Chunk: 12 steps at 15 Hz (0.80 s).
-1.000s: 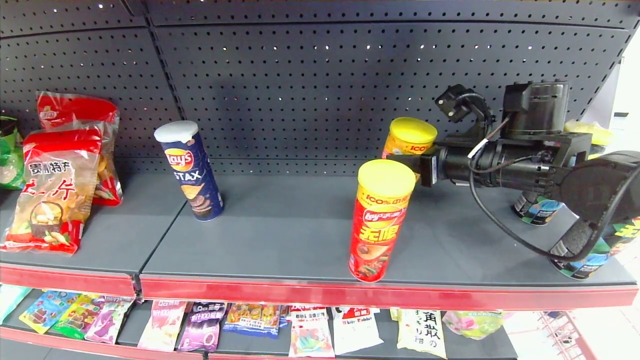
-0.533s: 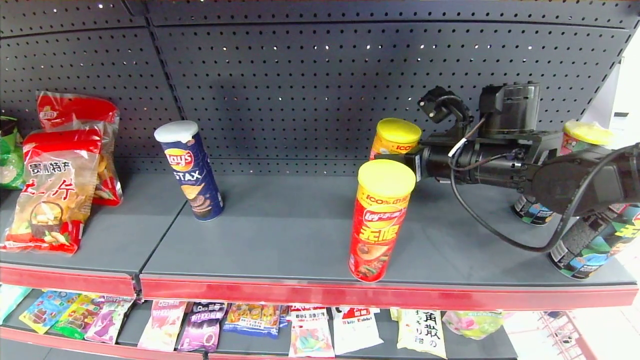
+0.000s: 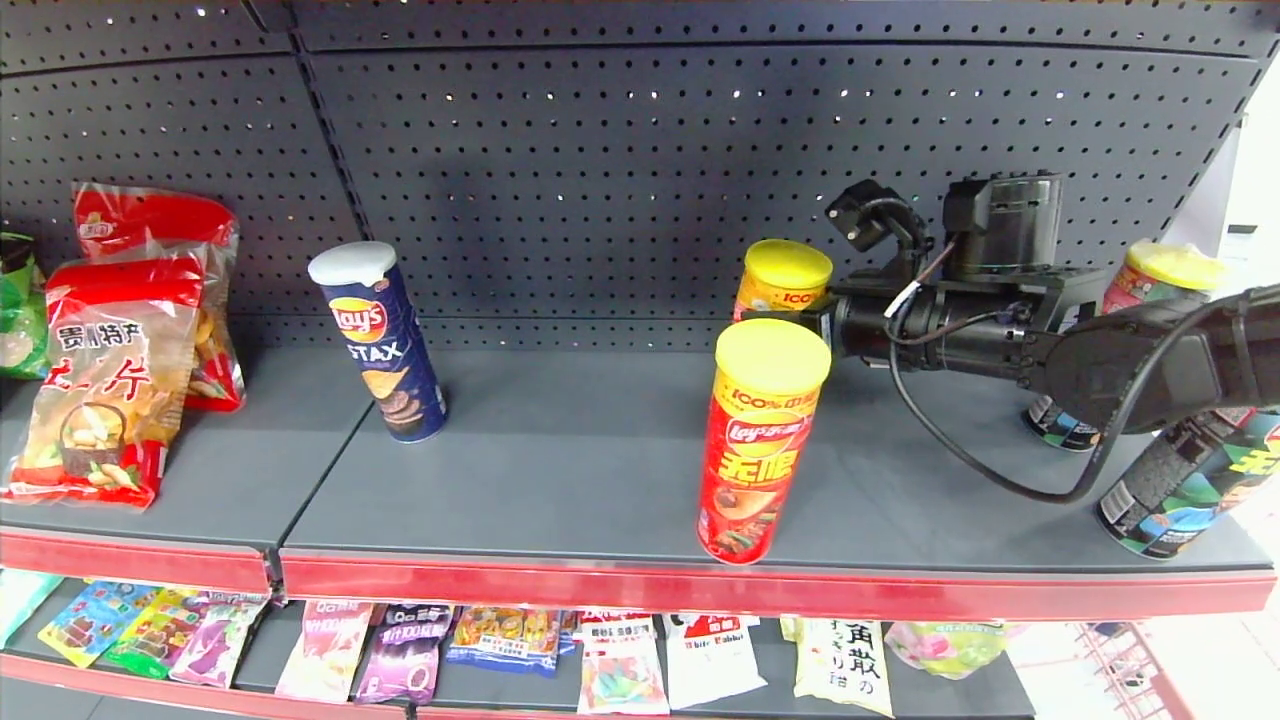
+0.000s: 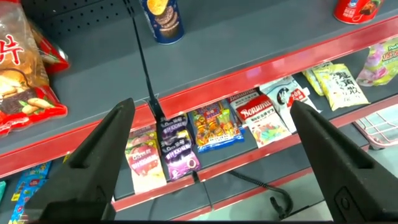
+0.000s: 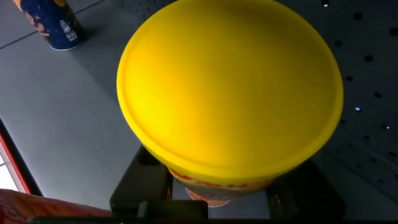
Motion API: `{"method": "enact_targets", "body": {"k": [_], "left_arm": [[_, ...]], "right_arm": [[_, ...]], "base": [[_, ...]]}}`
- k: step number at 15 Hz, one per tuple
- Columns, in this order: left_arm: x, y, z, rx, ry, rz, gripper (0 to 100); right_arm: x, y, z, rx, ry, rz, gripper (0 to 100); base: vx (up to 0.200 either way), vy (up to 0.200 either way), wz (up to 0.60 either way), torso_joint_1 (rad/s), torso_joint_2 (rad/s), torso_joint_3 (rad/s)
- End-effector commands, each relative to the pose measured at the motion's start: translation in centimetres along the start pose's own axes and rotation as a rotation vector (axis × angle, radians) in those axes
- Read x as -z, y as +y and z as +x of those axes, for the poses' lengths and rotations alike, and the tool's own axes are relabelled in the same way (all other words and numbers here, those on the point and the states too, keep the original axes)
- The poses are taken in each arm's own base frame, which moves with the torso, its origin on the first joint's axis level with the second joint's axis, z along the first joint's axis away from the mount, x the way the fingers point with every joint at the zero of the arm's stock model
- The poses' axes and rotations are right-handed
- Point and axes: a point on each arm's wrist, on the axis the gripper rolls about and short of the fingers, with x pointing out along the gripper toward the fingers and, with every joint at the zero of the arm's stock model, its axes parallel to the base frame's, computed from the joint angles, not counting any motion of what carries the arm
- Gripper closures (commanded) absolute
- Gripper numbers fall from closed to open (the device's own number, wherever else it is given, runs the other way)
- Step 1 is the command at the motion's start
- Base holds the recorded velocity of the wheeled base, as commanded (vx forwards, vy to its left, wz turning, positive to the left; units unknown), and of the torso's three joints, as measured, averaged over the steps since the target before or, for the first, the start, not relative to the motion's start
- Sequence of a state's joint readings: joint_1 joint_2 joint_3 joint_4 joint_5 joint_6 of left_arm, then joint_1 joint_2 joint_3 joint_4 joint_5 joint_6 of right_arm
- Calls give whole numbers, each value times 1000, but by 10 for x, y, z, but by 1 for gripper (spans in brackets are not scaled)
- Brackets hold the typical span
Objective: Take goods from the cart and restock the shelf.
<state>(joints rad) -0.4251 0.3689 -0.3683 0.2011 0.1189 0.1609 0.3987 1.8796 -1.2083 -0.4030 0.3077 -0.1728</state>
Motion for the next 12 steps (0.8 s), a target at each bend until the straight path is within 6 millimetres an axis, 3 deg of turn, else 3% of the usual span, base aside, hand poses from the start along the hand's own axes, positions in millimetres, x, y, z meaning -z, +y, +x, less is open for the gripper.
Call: {"method": "enact_targets", "body": {"k": [1, 4, 7, 12], "left_arm": [[1, 0, 1, 0, 7, -1, 0], [0, 0, 1, 2, 8, -2, 0], [-3, 0, 5, 5, 26, 0, 0], [-29, -1, 27, 122, 96, 5, 0]], "right_arm": [[1, 0, -1, 0, 5, 1, 0], [-1, 1, -6, 13, 2, 1, 0], [0, 7, -32, 30, 12, 5, 0], [18, 9, -97, 165, 56, 37, 0]], "base": [[0, 0, 0, 0, 0, 0], [0, 0, 0, 0, 0, 0], [0, 0, 0, 0, 0, 0], [0, 0, 0, 0, 0, 0]]}}
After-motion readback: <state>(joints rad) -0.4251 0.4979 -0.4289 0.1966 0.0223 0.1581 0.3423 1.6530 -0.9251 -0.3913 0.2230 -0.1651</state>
